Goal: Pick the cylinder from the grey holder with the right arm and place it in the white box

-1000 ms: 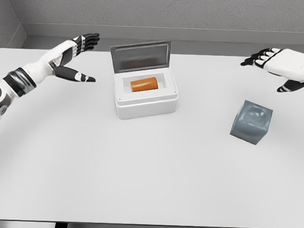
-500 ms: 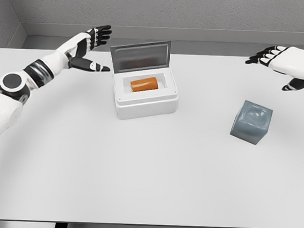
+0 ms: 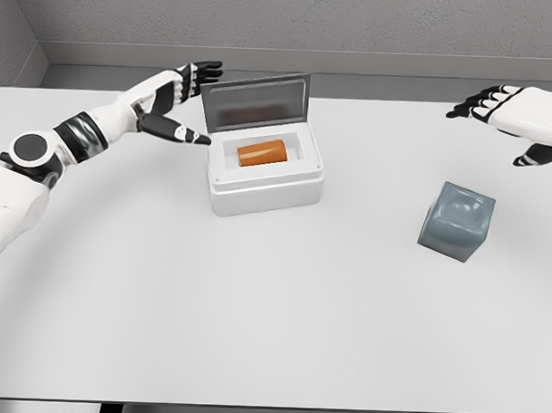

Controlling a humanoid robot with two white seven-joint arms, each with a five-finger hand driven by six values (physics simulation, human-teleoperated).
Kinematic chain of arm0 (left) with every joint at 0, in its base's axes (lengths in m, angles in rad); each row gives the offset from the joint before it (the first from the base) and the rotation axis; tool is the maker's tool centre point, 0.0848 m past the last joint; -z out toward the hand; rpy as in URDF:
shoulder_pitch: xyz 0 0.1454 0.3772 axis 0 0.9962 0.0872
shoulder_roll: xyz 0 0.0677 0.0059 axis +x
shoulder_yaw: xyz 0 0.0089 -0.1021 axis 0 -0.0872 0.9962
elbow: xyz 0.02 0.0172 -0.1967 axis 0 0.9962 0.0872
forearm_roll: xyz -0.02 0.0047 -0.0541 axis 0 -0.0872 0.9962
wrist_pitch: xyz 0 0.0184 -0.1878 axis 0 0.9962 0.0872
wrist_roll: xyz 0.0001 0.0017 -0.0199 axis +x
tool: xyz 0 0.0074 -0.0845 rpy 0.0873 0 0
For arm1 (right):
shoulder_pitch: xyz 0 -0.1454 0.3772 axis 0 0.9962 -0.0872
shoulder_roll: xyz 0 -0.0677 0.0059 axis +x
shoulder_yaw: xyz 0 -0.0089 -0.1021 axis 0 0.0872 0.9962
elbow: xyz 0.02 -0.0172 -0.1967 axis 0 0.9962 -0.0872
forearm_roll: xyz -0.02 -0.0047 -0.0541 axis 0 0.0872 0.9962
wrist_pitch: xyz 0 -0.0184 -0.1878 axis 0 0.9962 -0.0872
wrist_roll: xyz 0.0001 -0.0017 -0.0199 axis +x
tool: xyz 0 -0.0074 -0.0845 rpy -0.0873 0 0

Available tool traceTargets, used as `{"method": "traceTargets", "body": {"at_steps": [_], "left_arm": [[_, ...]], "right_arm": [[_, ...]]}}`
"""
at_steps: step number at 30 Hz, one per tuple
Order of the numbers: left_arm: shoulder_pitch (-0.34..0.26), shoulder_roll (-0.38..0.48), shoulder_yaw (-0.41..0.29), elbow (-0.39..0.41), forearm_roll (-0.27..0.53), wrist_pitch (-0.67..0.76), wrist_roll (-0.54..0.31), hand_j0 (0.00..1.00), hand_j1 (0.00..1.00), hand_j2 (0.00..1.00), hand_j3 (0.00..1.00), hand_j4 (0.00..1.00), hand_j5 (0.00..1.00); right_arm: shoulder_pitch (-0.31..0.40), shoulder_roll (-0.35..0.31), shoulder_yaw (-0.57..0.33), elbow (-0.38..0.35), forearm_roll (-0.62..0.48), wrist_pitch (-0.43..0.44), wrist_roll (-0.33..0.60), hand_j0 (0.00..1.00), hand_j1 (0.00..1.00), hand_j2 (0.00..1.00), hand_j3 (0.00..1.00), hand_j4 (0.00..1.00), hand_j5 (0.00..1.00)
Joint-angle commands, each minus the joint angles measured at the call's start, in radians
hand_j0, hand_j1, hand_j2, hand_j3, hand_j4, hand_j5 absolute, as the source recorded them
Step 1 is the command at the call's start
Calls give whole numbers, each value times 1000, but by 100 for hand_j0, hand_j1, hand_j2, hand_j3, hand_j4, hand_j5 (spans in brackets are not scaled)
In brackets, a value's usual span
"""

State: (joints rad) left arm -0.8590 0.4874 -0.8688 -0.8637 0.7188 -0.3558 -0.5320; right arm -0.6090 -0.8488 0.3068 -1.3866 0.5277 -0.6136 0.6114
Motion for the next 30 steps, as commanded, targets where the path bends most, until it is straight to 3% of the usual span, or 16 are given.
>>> {"method": "traceTargets", "body": {"at_steps": [1, 7, 28, 30], "left_arm": [[0, 3, 2, -5, 10, -3, -34, 100, 100, 100, 100, 100, 100], [2, 11, 31, -6, 13, -22, -79, 100, 100, 100, 100, 100, 100], [11, 34, 53, -12, 56, -35, -79, 100, 100, 100, 100, 100, 100], [21, 37, 53, -58, 53, -35, -79, 100, 100, 100, 100, 100, 100]], "right_arm": [[2, -1, 0, 0, -5, 3, 0, 100, 100, 100, 100, 100, 100], [2, -1, 0, 0, -5, 3, 0, 100, 100, 100, 100, 100, 100], [2, -1, 2, -2, -5, 3, 0, 100, 100, 100, 100, 100, 100], [2, -1, 2, -2, -5, 3, 0, 100, 100, 100, 100, 100, 100]]}}
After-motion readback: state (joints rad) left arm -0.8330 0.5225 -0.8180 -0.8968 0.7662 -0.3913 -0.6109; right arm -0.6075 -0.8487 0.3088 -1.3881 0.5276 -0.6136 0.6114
